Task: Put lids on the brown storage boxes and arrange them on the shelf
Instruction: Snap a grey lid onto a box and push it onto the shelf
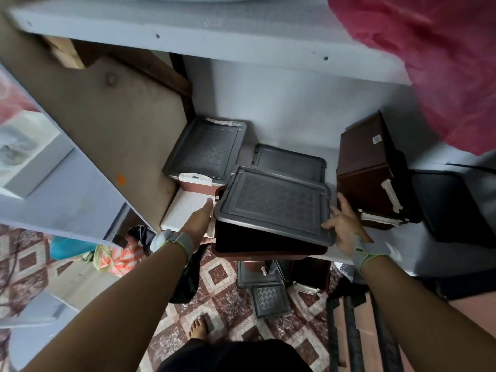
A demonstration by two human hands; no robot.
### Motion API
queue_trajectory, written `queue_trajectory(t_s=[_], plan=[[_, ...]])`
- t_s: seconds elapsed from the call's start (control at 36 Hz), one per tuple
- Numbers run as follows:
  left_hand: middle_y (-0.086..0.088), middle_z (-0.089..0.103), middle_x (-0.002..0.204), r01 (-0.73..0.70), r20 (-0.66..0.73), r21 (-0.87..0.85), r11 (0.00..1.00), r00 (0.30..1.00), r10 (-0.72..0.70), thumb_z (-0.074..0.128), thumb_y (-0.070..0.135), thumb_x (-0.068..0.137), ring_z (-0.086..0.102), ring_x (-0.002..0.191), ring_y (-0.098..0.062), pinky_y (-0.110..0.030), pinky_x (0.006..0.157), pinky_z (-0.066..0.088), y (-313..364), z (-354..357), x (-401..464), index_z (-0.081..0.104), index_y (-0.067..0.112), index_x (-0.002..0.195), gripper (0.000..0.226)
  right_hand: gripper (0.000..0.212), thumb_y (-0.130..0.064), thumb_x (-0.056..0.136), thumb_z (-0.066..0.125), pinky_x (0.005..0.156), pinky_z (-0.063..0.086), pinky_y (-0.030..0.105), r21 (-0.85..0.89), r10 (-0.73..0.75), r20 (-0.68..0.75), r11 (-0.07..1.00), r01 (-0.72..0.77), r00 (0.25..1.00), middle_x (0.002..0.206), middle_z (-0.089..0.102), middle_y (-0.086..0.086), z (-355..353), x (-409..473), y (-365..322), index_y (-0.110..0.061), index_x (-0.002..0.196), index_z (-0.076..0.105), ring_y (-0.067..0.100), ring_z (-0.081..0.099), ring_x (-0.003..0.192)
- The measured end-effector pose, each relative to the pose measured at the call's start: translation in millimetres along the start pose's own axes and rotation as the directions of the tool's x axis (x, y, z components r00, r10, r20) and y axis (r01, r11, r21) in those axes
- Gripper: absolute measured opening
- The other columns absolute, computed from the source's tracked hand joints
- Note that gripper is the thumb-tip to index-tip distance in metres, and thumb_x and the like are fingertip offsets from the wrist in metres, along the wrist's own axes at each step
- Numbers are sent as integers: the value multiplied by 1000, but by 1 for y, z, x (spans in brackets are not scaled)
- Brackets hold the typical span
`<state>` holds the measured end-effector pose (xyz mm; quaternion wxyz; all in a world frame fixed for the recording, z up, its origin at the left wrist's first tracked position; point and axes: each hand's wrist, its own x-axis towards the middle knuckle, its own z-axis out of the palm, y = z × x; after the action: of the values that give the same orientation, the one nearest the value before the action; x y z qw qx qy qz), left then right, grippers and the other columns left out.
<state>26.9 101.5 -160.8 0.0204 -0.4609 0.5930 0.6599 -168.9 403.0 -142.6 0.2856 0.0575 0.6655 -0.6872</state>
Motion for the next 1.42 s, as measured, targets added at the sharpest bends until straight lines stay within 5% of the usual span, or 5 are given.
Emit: queue_trajectory(t_s=[0.19, 0.31, 0.5, 0.72, 1.42], plan=[[7, 70, 113, -54, 41, 40, 998, 998, 52, 57, 78, 77, 64, 104, -21, -47, 98, 50, -1, 6, -8, 71, 29, 117, 65, 89, 34, 75, 34, 105, 40, 35, -194, -11, 12, 981, 13, 1000, 156, 36, 12, 0, -2, 14, -7, 153, 30, 25, 34, 144], [-9, 73, 116, -154, 48, 53, 987, 987, 152, 69, 25, 92, 67, 113, -33, -53, 105, 49, -9, 8, -4, 70, 18, 121, 29, 75, 25, 81, 40, 87, 50, 19, -381, -102, 6, 919, 96, 995, 137, 56, 3, 7, -5, 12, -8, 148, 41, 13, 56, 117], [-13, 73, 115, -111, 131, 71, 991, 986, 101, 66, 10, 93, 68, 110, -35, -58, 99, 51, -9, 11, -11, 65, 24, 128, 38, 52, 5, 89, 48, 108, 41, 47, -741, -215, 17, 653, 157, 976, 135, 57, 21, 8, -8, 13, -6, 139, 54, 38, 50, 128], [-13, 74, 110, -112, 150, 98, 989, 984, 97, 67, -1, 89, 68, 109, -35, -55, 103, 50, -9, 13, -11, 67, 23, 122, 42, 46, -18, 96, 52, 109, 39, 44, -727, -117, -285, 674, -135, 951, 143, 48, 20, 11, -7, 12, -16, 142, 50, 43, 46, 130], [-22, 72, 98, 6, 13, 0, 1000, 1000, -6, 70, 3, 89, 69, 89, -34, -38, 77, 59, -11, 18, 7, 71, -2, 102, 14, 37, -20, 86, 66, 81, 56, 48, -163, 435, -217, 866, -472, 874, 126, 61, 18, -11, -11, 11, -8, 121, 64, 36, 61, 100]])
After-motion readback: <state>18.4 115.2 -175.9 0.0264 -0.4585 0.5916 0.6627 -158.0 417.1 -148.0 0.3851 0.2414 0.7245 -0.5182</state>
